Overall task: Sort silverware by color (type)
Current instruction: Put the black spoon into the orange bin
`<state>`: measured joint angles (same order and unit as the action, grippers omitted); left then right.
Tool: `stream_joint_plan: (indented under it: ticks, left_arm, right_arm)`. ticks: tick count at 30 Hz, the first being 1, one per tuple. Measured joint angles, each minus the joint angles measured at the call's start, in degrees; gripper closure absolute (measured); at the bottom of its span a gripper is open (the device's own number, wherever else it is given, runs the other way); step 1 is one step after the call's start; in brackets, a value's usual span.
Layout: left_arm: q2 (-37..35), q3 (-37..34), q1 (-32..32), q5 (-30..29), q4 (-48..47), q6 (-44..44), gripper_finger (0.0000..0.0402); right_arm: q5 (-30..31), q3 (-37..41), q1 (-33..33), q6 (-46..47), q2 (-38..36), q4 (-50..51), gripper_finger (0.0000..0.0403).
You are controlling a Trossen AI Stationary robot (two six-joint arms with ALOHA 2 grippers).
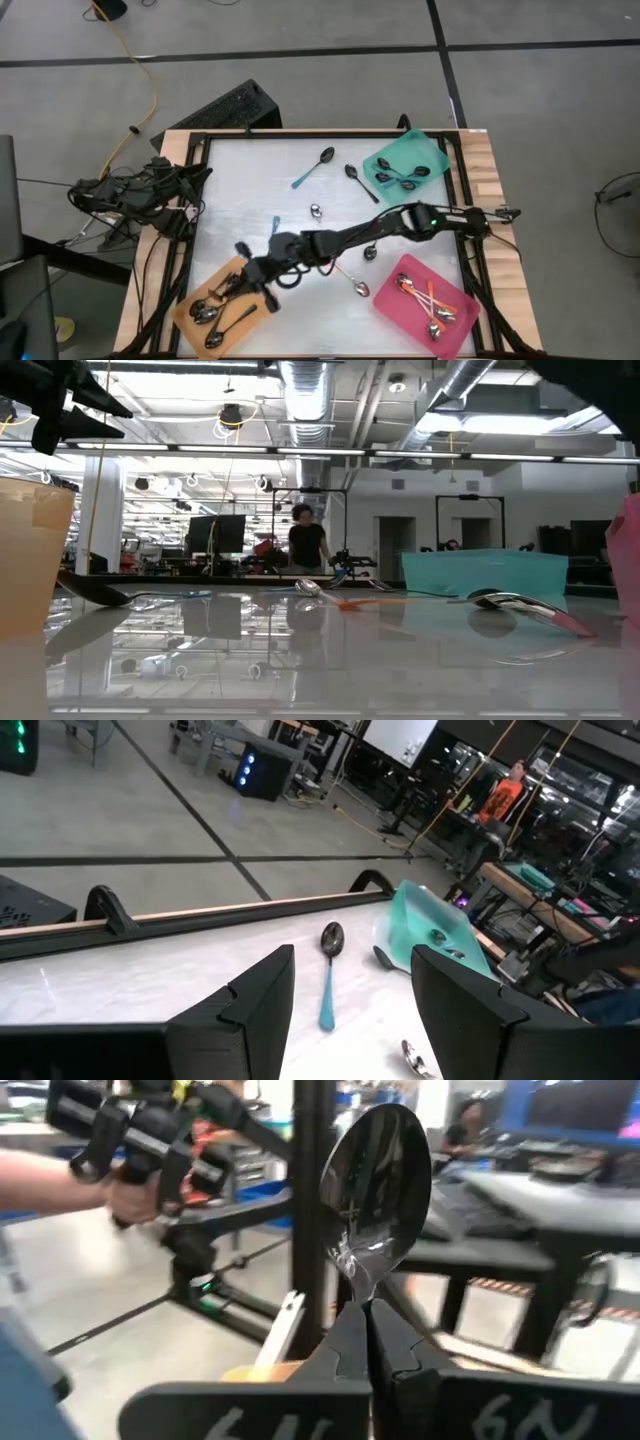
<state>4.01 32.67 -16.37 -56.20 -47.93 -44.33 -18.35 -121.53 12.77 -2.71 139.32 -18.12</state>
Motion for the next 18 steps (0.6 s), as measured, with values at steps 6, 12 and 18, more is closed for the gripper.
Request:
stream_joint_plan:
  ticks: [6, 12, 18]
  left_arm:
    - [0.0, 0.0, 0.0, -0.01, -0.2, 0.01, 0.0217]
    - [0.0, 0.0, 0.01, -0.03, -0.24, 0.02, 0.0217]
    - [0.0, -0.02, 0.01, -0.87, -0.78, 0.07, 0.0217]
  right_arm:
    - [-4.75, -11.65, 0.63, -0.12, 8.82, 5.86, 0.0402]
    - [-6.4, -12.02, 0.66, 1.11, 11.07, 7.64, 0.0402]
    - [-6.77, -12.05, 0.48, 2.88, 13.2, 5.99, 0.0402]
